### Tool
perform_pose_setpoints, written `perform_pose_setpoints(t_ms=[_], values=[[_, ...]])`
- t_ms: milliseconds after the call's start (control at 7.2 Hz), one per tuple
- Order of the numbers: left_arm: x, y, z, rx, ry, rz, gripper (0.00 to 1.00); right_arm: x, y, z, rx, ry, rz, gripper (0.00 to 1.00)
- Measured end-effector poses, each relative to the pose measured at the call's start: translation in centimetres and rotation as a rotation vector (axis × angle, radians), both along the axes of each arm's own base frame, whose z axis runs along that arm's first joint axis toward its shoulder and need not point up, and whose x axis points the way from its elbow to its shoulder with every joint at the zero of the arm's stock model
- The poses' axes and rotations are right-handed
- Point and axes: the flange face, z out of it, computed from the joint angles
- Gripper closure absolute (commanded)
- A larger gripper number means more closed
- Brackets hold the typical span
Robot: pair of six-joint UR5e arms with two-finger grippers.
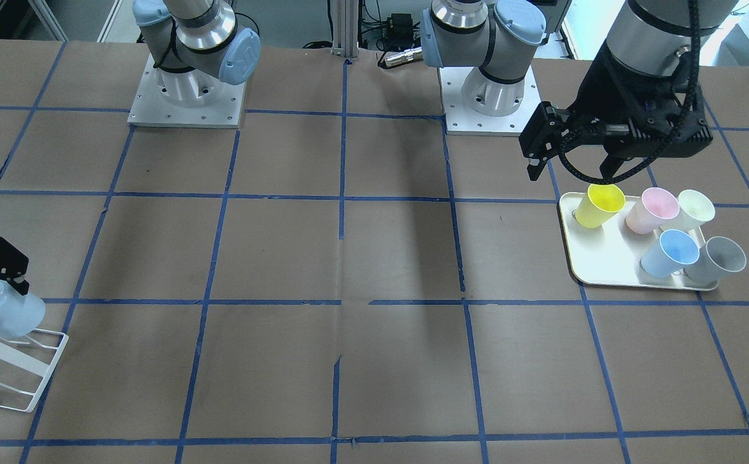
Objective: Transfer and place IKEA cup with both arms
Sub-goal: 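Close the right gripper on the pale blue mug's base, then lift the pale blue mug off the rack's wooden rod with the right gripper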
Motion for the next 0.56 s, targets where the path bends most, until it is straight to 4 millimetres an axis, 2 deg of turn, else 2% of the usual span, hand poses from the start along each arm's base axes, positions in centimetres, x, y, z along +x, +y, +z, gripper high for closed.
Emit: perform_pose_setpoints(t_ms=[139,278,556], values=[[0.00,0.00,0.00,0.000,0.000,0.000,0.00,0.12,-0.19,-0.18,0.004,-0.004,-0.008,0.01],[0.00,0.00,-0.01,0.000,0.000,0.000,0.00,0.30,-0.30,-0.27,0.006,-0.006,-0.010,0.13],[0.00,0.00,-0.01,0.000,0.000,0.000,0.00,0.48,-0.44,-0.20,0.004,-0.005,-0.009,0.13]])
